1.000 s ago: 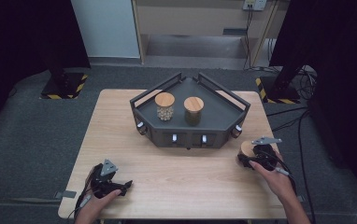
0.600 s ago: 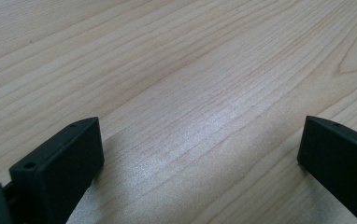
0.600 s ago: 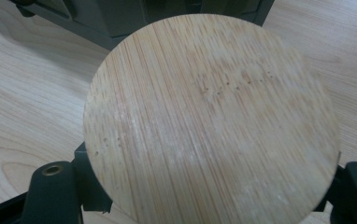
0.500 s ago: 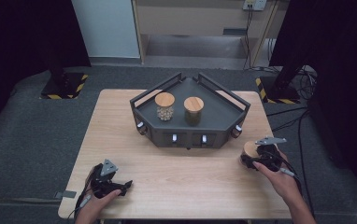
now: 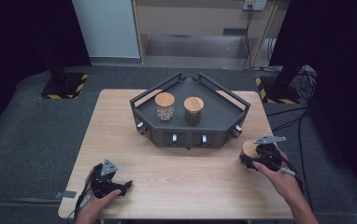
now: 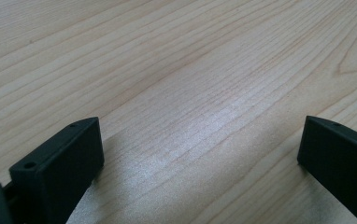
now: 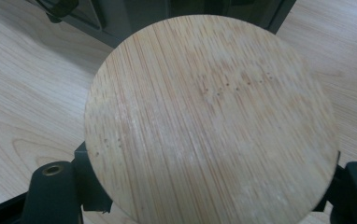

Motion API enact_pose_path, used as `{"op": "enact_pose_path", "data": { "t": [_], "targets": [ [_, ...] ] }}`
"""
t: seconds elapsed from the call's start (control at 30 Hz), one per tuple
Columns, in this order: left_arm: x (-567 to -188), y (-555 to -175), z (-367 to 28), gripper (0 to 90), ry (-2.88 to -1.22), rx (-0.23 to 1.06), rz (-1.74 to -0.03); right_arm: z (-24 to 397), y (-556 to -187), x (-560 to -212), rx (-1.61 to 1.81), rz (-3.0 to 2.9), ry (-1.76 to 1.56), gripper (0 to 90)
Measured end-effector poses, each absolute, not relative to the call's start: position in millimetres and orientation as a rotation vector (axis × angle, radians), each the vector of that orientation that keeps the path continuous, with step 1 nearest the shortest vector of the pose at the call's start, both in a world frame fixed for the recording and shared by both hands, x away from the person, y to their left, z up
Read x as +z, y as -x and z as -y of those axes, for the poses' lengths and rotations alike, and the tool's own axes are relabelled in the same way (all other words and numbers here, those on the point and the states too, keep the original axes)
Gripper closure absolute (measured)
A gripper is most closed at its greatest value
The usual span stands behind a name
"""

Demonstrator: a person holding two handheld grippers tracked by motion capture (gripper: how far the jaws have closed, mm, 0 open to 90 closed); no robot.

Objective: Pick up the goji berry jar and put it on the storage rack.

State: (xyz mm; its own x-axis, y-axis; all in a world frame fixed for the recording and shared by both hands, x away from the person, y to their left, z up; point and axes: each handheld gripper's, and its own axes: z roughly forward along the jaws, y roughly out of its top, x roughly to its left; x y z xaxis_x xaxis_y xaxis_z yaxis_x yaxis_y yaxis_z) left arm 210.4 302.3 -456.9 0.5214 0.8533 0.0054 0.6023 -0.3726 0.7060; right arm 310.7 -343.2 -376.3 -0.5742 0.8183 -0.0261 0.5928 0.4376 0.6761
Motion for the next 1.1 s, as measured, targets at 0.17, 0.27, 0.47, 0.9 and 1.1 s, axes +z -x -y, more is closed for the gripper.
{"op": "enact_pose_path", "data": {
  "t": [0.17, 0.27, 0.47, 0.9, 1.1],
  "targets": [
    [-457, -210, -302, 0.0, -2.107, 0.494, -1.179, 339, -312, -372, 0.891, -2.356, -1.196, 26.1],
    [-457, -210, -302, 0.0, -2.107, 0.494, -1.179, 337, -312, -369, 0.889, -2.362, -1.189, 26.1],
    [-457, -210, -302, 0.0, -2.108, 0.494, -1.179, 336, -313, -362, 0.899, -2.360, -1.179, 26.1],
    [-457, -210, -302, 0.0, -2.108, 0.494, -1.179, 333, -314, -344, 0.901, -2.364, -1.158, 26.1],
    [-457, -210, -302, 0.0, -2.108, 0.494, -1.179, 330, -318, -342, 0.888, -2.380, -1.164, 26.1]
  ]
}}
